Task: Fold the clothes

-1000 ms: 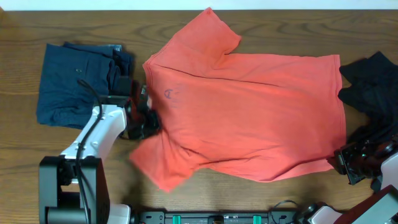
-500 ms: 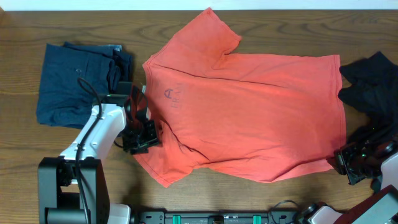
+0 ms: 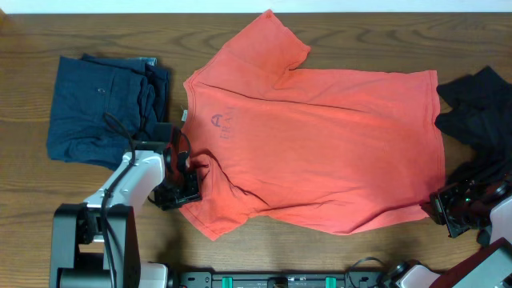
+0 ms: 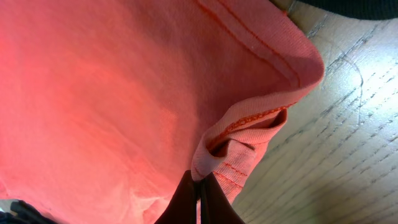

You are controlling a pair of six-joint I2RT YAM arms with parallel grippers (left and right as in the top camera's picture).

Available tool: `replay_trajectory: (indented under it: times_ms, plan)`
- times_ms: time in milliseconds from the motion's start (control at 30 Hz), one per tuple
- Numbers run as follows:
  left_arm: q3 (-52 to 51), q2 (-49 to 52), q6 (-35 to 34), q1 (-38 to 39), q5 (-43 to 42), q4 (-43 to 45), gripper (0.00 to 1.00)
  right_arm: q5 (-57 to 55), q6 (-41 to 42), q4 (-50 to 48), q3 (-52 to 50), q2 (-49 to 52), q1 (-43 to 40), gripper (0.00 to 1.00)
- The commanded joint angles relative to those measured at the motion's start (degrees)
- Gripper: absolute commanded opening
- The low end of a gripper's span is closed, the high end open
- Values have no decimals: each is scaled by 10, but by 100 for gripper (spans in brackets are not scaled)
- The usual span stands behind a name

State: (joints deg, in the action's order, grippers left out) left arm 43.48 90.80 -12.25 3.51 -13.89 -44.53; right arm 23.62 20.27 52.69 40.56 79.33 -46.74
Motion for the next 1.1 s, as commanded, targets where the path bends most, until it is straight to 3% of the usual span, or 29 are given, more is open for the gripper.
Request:
replay_trajectory:
  times_ms: [0, 33, 200, 367, 533, 767, 1067]
  plan:
    - [-18, 9, 8, 1, -21, -6, 12, 4, -11, 0, 7, 1, 7, 1]
    - [-18, 9, 8, 1, -43, -16, 6, 4, -11, 0, 7, 1, 7, 1]
    - [-11, 4, 19, 1, -160, -87, 6, 4, -11, -2, 7, 1, 6, 1]
    - [24, -35, 48, 1, -166, -207, 6, 4, -13, -5, 7, 1, 6, 1]
    - [63, -108, 44, 1, -167, -256, 6, 4, -15, -7, 7, 1, 6, 1]
    - [101, -169, -6, 1, -168, -157, 6, 4, -15, -10, 7, 1, 6, 1]
    - [101, -129, -45, 19, -168, -21, 6, 4, -15, -9, 7, 1, 6, 1]
